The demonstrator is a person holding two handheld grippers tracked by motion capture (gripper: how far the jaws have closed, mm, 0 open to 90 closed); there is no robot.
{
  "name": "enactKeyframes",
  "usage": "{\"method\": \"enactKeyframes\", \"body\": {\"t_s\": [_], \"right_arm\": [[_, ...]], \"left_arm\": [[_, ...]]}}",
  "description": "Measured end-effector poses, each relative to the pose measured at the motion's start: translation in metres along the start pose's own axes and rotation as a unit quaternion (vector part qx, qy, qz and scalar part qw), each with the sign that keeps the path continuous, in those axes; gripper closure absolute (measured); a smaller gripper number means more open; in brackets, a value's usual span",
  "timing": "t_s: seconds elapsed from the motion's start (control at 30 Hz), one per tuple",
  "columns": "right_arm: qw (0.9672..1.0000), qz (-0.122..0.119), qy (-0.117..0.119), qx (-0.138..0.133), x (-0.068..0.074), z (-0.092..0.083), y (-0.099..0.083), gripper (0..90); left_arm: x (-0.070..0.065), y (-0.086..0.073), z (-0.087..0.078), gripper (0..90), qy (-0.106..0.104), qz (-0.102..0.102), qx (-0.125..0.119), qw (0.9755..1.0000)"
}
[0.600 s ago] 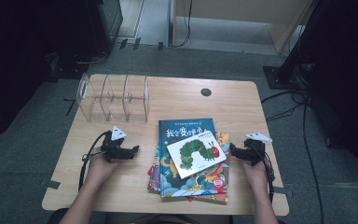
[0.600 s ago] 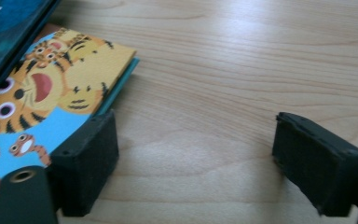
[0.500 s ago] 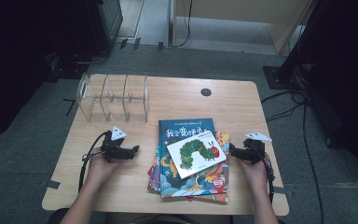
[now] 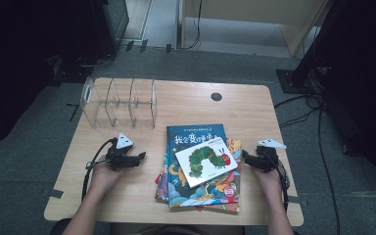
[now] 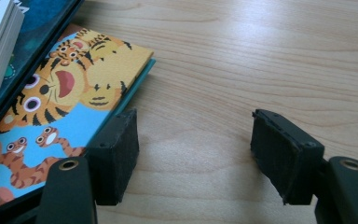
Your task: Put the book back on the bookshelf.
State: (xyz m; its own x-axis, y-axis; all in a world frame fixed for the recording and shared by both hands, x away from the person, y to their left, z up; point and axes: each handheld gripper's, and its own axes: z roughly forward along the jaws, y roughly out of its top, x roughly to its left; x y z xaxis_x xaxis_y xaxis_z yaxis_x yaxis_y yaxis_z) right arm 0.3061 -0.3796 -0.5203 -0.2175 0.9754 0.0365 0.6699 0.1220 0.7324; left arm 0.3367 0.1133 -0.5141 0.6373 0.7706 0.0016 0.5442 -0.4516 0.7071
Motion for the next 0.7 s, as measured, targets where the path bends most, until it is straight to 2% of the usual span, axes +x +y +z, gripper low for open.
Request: {"method": "enactKeyframes", "body": {"t_s": [0.13,0.17,0.2,0.27,0.37,0.43,0.53,0.63,0.67,0.7], "right_arm": [[0.9999,0.007,0.009,0.003,0.001,-0.001,0.002,37.2],[0.9997,0.014,0.020,0.007,0.001,-0.002,0.003,40.2],[0.9995,0.017,0.024,0.009,0.001,-0.002,0.003,41.6],[0.9993,0.020,0.030,0.011,0.003,-0.005,0.004,41.7],[0.9994,0.016,0.030,0.009,0.006,-0.009,0.006,41.7],[0.9993,0.014,0.035,0.005,0.007,-0.013,0.007,41.9],[0.9988,0.019,0.044,0.003,0.009,-0.018,0.007,42.5],[0.9987,0.016,0.048,0.000,0.010,-0.020,0.007,44.6],[0.9987,0.015,0.048,-0.001,0.010,-0.021,0.007,45.3],[0.9985,0.015,0.052,-0.008,0.011,-0.023,0.007,45.8]], "left_arm": [[0.001,0.001,-0.002,40.5,-0.001,-0.005,0.008,1.0000],[0.002,0.002,-0.003,40.9,-0.007,-0.009,0.009,0.9999],[0.004,0.002,-0.005,42.4,-0.023,-0.024,0.008,0.9994],[0.005,0.004,-0.008,46.7,-0.035,-0.034,-0.005,0.9988],[0.004,0.014,-0.010,42.8,-0.055,-0.028,0.018,0.9979],[0.001,0.017,-0.010,41.9,-0.054,-0.024,0.012,0.9982],[-0.004,0.022,-0.009,41.5,-0.064,-0.023,0.008,0.9977],[-0.007,0.024,-0.008,45.1,-0.063,-0.012,0.010,0.9979],[-0.009,0.026,-0.007,45.1,-0.066,-0.012,0.009,0.9977],[-0.011,0.028,-0.005,49.6,-0.075,-0.008,0.011,0.9971]]}}
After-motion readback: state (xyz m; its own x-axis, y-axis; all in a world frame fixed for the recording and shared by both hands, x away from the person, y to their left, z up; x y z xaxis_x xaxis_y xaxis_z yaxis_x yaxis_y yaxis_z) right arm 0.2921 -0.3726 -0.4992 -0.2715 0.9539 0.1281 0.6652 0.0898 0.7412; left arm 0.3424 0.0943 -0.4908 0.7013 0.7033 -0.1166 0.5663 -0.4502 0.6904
